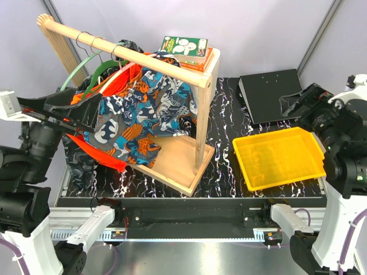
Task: Remove the shorts from the hanger
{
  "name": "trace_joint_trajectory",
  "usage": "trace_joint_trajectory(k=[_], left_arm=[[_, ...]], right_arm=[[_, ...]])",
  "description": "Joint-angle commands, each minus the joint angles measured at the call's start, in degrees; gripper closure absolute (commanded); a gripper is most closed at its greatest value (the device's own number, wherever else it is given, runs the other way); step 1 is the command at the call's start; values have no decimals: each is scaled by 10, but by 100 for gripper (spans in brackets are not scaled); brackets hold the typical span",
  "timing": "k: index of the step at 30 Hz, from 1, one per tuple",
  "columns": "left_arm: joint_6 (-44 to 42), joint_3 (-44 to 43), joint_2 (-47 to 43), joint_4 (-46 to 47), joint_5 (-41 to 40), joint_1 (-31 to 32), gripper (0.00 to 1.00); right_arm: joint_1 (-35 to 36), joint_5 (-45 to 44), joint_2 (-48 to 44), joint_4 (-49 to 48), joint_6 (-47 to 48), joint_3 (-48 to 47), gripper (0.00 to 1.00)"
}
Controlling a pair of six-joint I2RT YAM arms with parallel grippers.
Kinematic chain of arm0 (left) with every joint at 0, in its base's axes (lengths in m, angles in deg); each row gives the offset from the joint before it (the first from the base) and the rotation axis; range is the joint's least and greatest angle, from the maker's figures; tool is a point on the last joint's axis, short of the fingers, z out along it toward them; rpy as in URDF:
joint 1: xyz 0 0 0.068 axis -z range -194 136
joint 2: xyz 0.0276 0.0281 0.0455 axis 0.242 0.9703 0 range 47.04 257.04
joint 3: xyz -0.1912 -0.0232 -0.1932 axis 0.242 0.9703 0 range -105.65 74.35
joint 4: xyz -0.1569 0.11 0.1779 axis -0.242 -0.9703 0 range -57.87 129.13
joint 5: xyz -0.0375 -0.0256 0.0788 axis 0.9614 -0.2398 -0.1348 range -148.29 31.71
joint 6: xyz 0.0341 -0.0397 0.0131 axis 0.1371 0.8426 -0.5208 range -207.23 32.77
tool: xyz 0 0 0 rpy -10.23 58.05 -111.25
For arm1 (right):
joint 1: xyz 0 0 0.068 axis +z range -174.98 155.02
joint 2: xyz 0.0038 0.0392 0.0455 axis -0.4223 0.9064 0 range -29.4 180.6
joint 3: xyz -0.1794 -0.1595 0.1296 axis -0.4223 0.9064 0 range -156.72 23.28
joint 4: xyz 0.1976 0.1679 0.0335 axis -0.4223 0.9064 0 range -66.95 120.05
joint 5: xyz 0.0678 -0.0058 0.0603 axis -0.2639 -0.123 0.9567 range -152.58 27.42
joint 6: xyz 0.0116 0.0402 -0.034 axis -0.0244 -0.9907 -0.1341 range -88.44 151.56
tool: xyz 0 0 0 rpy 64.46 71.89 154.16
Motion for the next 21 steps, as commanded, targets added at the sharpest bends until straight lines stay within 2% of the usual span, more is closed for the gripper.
trace_joint_trajectory(k=[1,5,7,13,19,21], left_arm=[[-43,-16,22,-111,-73,-3,1],[-69,-14,29,-161,-114,-3,1],[-78,-3,29,-180,-114,-3,1],[-79,47,26,-182,-100,-3,1],[-73,60,47,-174,-72,-4,1],[-76,62,53,-169,-74,-4,1]], right_arm=[[3,35,2,2,-28,32,0],[24,126,7,-34,-48,98,0],[54,135,15,-30,-50,111,0],[82,133,26,-17,-29,175,0],[81,251,70,-3,40,236,0],[80,259,77,1,51,245,0]])
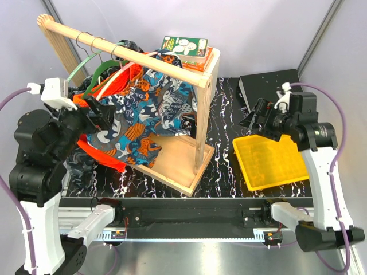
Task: Remove the shorts from the hanger
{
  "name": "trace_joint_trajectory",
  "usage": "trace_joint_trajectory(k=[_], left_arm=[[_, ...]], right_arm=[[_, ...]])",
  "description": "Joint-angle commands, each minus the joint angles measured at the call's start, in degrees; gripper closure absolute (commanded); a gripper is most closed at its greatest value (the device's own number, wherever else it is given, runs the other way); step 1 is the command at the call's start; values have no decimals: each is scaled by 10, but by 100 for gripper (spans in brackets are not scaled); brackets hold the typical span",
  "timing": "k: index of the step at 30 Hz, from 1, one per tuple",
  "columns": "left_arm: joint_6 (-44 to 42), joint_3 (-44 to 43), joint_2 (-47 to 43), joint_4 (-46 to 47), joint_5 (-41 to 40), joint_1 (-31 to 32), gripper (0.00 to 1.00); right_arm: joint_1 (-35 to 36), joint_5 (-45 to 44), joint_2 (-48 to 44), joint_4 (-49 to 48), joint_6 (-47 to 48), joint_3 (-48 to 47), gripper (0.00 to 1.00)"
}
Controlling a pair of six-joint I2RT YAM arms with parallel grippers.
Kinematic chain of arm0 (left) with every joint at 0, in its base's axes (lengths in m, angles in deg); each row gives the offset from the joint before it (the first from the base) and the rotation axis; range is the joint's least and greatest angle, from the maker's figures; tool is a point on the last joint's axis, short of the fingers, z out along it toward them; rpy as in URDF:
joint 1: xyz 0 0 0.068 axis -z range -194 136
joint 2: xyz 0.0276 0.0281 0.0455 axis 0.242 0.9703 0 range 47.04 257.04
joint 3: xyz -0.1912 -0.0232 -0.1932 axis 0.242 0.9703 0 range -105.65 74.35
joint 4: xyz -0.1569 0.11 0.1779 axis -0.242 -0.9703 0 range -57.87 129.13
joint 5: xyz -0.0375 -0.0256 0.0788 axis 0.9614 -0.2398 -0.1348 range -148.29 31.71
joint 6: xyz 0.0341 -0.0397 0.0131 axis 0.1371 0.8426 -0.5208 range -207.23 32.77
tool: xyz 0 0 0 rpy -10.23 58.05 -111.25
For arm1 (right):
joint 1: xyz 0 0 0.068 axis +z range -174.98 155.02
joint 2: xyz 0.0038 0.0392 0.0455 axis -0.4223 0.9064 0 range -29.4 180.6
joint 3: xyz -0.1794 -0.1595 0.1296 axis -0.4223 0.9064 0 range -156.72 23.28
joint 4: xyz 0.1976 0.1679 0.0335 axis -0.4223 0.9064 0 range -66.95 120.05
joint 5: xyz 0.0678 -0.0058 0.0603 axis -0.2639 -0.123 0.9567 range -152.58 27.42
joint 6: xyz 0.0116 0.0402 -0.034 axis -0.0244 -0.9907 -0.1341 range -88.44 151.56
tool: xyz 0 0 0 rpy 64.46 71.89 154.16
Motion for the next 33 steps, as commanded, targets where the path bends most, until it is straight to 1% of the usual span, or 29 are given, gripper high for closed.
trace_joint_trajectory(k=[1,3,6,8,11,13,15,19,20,23,26,29,31,32,33], left_arm=[[-10,2,20,23,12,-2,1],[-15,2,28,27,18,-5,1],[-23,4,37,45,37,-11,1],[-30,0,43,56,46,-14,1],[-45,-25,63,61,60,-16,1],[-51,-46,75,59,62,-18,1],[-57,-58,79,59,60,-18,1],[-73,-97,109,50,85,-19,1],[-75,-115,117,45,92,-20,1],[-73,-125,140,39,120,-22,2],[-75,-137,155,42,136,-24,5],[-82,-149,170,41,146,-26,16],[-86,-152,178,41,150,-29,19],[-87,-153,181,42,156,-30,25],[-86,-153,184,42,162,-31,28]], right_arm=[[3,72,18,5,57,28,0],[4,72,17,-1,57,35,0],[4,62,10,-26,32,44,0],[4,79,4,-44,14,45,0],[4,73,-35,-84,-18,65,0],[4,78,-58,-103,-18,79,0],[4,75,-58,-92,-12,78,0],[4,73,-44,-36,45,59,0],[3,79,-44,-33,49,60,0],[3,94,-57,-38,47,70,0],[3,97,-64,-37,45,73,0],[3,108,-72,-38,44,72,0],[4,111,-78,-40,41,71,0],[4,113,-80,-41,40,70,0],[4,113,-85,-42,39,69,0]])
